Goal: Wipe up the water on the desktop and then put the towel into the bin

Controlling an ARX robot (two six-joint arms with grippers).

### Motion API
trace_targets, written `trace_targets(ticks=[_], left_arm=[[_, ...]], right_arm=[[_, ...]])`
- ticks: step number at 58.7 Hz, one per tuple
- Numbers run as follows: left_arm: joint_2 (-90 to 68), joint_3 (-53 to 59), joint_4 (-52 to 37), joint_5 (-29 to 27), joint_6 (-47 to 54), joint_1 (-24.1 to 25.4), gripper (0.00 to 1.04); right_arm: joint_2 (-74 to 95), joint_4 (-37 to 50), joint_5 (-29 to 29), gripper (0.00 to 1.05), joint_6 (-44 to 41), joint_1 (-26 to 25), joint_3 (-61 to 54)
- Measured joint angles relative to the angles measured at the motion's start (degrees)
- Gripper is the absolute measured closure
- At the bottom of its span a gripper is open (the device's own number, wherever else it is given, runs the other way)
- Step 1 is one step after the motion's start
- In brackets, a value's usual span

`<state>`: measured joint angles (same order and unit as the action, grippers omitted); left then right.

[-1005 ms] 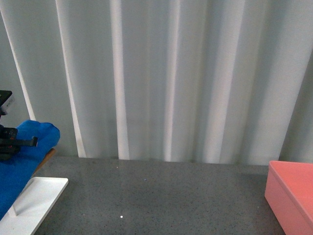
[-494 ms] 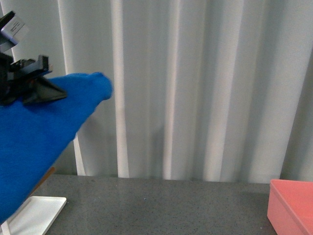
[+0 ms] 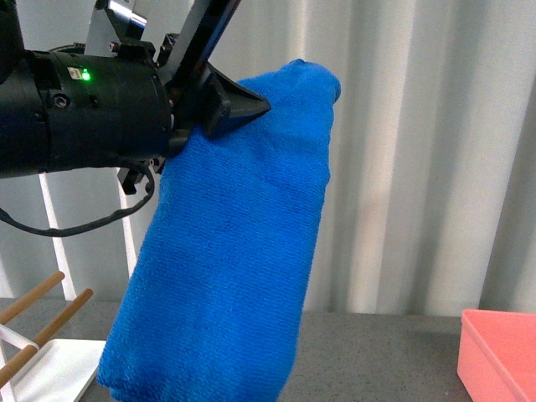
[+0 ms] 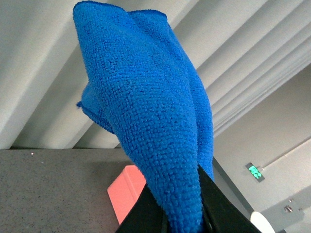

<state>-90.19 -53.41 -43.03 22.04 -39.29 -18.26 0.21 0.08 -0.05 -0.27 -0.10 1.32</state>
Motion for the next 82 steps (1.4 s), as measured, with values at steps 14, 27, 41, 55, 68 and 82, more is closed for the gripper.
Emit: trace_targets(ticks=[14, 27, 41, 55, 68, 82], left_arm=[[0.00, 0.37, 1.77, -2.69, -0.02, -0.50, 1.00], [0.00, 0.37, 1.77, -2.60, -0.02, -0.61, 1.00], [0.02, 0.37, 1.77, -2.75, -0.04, -0.59, 1.00], [0.02, 0.37, 1.77, -2.75, -0.04, -0.59, 1.00], [0.02, 0.37, 1.77, -2.75, -0.02, -0.59, 1.00], [0.02, 0.37, 1.77, -2.78, -0.02, -0.59, 1.00]], right_arm=[[1.44, -3.41, -3.06, 0.07, -0.66, -1.01, 1.11], [21.22, -3.89, -36.65, 0.07, -0.42, -3.91, 5.70], [52.26, 31.06, -47.71, 0.07, 9.55, -1.86, 10.23], [69.46, 44.19, -51.12, 0.07, 13.66, 5.11, 15.23], [81.92, 50.93, -50.66, 0.07, 13.40, 10.86, 21.81], [93.04, 55.06, -50.29, 0.07, 12.33, 16.83, 30.05]])
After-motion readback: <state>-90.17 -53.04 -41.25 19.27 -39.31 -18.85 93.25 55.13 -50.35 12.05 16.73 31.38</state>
